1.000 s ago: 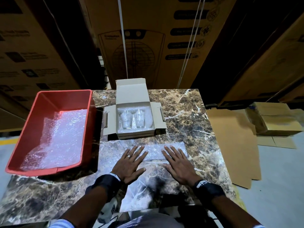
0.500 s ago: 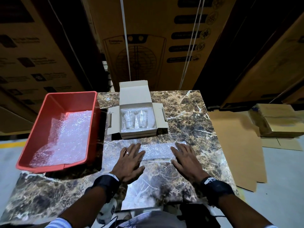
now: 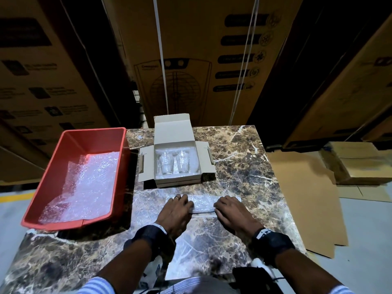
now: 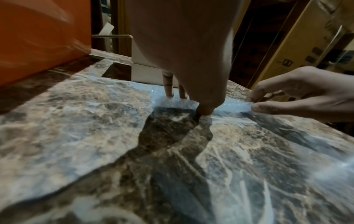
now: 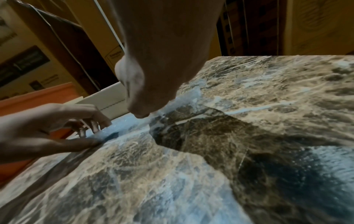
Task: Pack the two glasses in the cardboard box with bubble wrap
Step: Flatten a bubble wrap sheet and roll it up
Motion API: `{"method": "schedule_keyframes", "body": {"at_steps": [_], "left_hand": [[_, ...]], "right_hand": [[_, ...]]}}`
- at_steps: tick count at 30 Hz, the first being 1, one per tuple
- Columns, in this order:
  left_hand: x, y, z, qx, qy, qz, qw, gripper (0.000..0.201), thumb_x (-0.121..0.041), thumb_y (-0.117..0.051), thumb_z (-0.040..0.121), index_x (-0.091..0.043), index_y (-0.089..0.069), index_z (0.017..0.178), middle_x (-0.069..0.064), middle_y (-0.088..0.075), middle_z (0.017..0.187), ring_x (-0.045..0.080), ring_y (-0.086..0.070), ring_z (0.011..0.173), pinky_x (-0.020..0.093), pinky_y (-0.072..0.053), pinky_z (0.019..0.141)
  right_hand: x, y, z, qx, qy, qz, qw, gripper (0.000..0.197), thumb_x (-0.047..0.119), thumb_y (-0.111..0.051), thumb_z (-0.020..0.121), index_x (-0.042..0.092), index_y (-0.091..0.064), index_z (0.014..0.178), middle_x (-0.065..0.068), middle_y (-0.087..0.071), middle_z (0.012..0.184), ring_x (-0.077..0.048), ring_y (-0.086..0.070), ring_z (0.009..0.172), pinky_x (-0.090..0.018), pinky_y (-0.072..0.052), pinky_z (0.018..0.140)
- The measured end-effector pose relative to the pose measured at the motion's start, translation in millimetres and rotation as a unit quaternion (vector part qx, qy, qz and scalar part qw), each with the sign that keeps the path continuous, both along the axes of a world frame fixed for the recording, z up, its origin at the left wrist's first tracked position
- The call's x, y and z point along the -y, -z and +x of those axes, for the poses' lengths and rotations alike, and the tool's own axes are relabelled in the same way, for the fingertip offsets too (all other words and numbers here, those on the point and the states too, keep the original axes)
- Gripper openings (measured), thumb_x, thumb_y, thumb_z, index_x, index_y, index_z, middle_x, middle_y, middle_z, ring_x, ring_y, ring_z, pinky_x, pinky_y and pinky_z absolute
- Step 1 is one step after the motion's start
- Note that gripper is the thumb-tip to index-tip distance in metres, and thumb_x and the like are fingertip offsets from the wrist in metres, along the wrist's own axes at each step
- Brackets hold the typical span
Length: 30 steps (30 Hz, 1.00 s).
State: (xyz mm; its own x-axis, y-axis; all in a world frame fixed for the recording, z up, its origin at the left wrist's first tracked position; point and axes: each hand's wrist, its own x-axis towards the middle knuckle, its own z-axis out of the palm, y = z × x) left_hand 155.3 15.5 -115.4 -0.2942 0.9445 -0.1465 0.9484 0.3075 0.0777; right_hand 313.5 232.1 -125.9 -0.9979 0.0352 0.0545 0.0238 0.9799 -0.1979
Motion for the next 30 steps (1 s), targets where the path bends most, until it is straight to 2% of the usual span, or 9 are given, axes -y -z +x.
{"method": "schedule_keyframes", "body": {"at_steps": [2,5,9,13,15,18,23,27,30], "left_hand": [[6.1,1.6,-1.6,-0.028,0.01,0.0,1.0,0.032,-0.037,-0.076,0.069,-0.023,-0.061,0.094,0.0,-0.058,0.09,0.026,-0.059,0.075,0.037,-0.045,0.057],[17.7,4.0,-8.1,-0.033,0.002,0.012,0.999,0.031,-0.041,-0.077,0.065,-0.026,-0.063,0.088,-0.004,-0.059,0.083,0.022,-0.061,0.072,0.035,-0.048,0.055],[33.2,4.8,-16.1,0.048,-0.036,0.035,0.998,0.023,-0.035,-0.054,0.078,-0.025,-0.066,0.095,-0.003,-0.06,0.091,0.024,-0.061,0.079,0.037,-0.049,0.063],[37.1,9.3,-25.9,0.126,-0.089,0.083,0.985,0.019,-0.036,-0.05,0.096,-0.024,-0.062,0.103,-0.004,-0.056,0.107,0.022,-0.057,0.091,0.039,-0.045,0.077],[36.0,10.7,-28.1,0.145,-0.112,0.096,0.978,0.016,-0.041,-0.046,0.101,-0.029,-0.057,0.1,-0.01,-0.055,0.104,0.018,-0.052,0.093,0.037,-0.041,0.082],[33.0,7.3,-26.0,0.17,-0.162,0.113,0.966,0.013,-0.042,-0.043,0.103,-0.033,-0.05,0.097,-0.016,-0.055,0.093,0.015,-0.044,0.091,0.039,-0.035,0.086],[26.1,7.6,-29.8,0.236,-0.234,0.126,0.935,0.035,-0.057,-0.025,0.094,-0.033,-0.048,0.102,-0.007,-0.061,0.091,0.022,-0.048,0.096,0.041,-0.032,0.091],[25.2,6.1,-28.0,0.27,-0.268,0.14,0.914,0.033,-0.068,-0.044,0.097,-0.036,-0.052,0.1,-0.008,-0.061,0.084,0.019,-0.053,0.089,0.039,-0.037,0.086],[28.1,6.8,-29.3,0.278,-0.282,0.096,0.913,0.047,-0.084,-0.068,0.068,-0.045,-0.059,0.094,-0.006,-0.062,0.087,0.015,-0.058,0.088,0.036,-0.051,0.082]], "right_hand": [[7.1,-4.8,6.6,0.003,0.0,-0.017,1.0,0.021,0.033,-0.044,0.102,0.02,-0.06,0.099,0.0,-0.06,0.094,-0.021,-0.054,0.085,-0.037,-0.045,0.074],[14.5,-5.0,20.4,0.027,0.01,-0.04,0.999,0.021,0.04,-0.043,0.103,0.022,-0.054,0.101,0.003,-0.055,0.097,-0.018,-0.047,0.087,-0.036,-0.043,0.074],[8.7,4.1,40.0,0.047,0.041,-0.067,0.996,0.028,0.05,-0.05,0.099,0.027,-0.053,0.116,0.01,-0.051,0.108,-0.011,-0.045,0.093,-0.03,-0.042,0.075],[2.7,-7.2,43.6,0.033,0.104,-0.129,0.986,0.016,0.037,-0.05,0.101,0.025,-0.06,0.098,0.011,-0.053,0.094,-0.009,-0.046,0.082,-0.03,-0.038,0.069],[1.0,-18.0,43.9,0.031,0.136,-0.178,0.974,0.024,0.042,-0.048,0.103,0.028,-0.059,0.086,0.014,-0.054,0.084,-0.004,-0.049,0.075,-0.026,-0.038,0.064],[-4.7,-26.5,43.2,0.04,0.148,-0.259,0.954,0.034,0.042,-0.048,0.105,0.025,-0.059,0.078,0.011,-0.058,0.077,-0.003,-0.052,0.066,-0.022,-0.035,0.058],[-14.4,-15.7,42.8,0.056,0.182,-0.232,0.954,0.035,0.036,-0.048,0.106,0.022,-0.057,0.074,0.004,-0.057,0.081,-0.01,-0.052,0.076,-0.034,-0.037,0.067],[-11.4,-16.4,40.6,0.042,0.22,-0.229,0.947,0.031,0.032,-0.051,0.105,0.024,-0.057,0.075,0.004,-0.058,0.083,-0.012,-0.052,0.076,-0.03,-0.031,0.066],[-13.3,-11.9,35.4,0.056,0.238,-0.227,0.943,0.035,0.032,-0.05,0.104,0.021,-0.053,0.072,-0.001,-0.059,0.078,-0.017,-0.051,0.072,-0.031,-0.031,0.065]]}}
